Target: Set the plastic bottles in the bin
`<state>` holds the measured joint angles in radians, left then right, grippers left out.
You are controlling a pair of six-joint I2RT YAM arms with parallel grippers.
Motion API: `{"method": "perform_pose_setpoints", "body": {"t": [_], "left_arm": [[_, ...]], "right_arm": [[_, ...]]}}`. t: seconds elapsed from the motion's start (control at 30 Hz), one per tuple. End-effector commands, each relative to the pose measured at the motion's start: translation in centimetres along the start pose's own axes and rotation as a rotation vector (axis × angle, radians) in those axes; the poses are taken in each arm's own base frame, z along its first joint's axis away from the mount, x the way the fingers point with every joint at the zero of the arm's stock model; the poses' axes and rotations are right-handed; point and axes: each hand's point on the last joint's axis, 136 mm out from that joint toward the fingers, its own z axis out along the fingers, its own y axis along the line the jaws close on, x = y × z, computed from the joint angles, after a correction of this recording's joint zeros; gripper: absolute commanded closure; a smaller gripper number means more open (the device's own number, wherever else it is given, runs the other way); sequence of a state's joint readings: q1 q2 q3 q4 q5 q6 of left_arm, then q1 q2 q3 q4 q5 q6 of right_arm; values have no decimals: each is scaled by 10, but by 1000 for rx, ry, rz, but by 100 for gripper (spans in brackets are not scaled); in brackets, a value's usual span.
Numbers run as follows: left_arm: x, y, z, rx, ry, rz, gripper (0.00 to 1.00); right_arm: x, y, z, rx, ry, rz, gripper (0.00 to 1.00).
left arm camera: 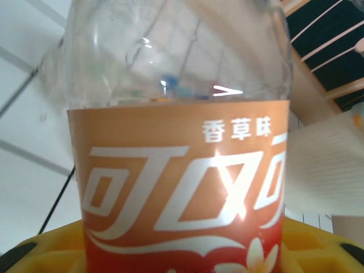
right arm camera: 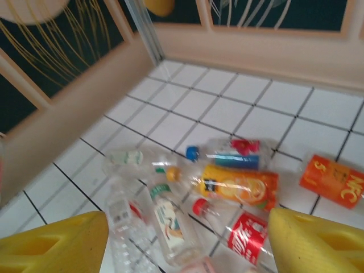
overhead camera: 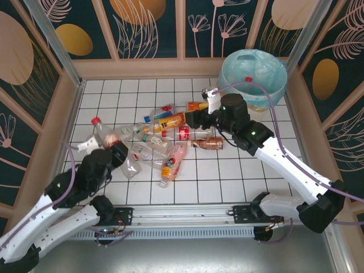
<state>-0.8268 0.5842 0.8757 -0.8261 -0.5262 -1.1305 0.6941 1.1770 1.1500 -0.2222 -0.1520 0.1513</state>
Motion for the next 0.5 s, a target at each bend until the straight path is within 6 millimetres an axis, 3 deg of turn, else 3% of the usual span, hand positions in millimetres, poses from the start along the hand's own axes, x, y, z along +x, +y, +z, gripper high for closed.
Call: {"method": "perform_pose_setpoints", "body": {"t": [0.0,0.07,0.17,0.3,0.47], "left_arm": [[-33,-34,8,-96,-88,355,58],[-46,-63,13,-89,-111,457,57],[-47,-109,22,84,-153,531,59],[-31,-158,18,393,-192,548,65],[-6,-169,28,488,-165,677,66]], "right_arm": [[-50,-5,-12,-6,-119,37,26],[-71,-9,-16,-24,-102,44,27],[-89,-2,-20,-87,-128,18,27],[-87,10,-27,-152,-139,23,27],[-73,26,-45,-245,-164,15,28]]}}
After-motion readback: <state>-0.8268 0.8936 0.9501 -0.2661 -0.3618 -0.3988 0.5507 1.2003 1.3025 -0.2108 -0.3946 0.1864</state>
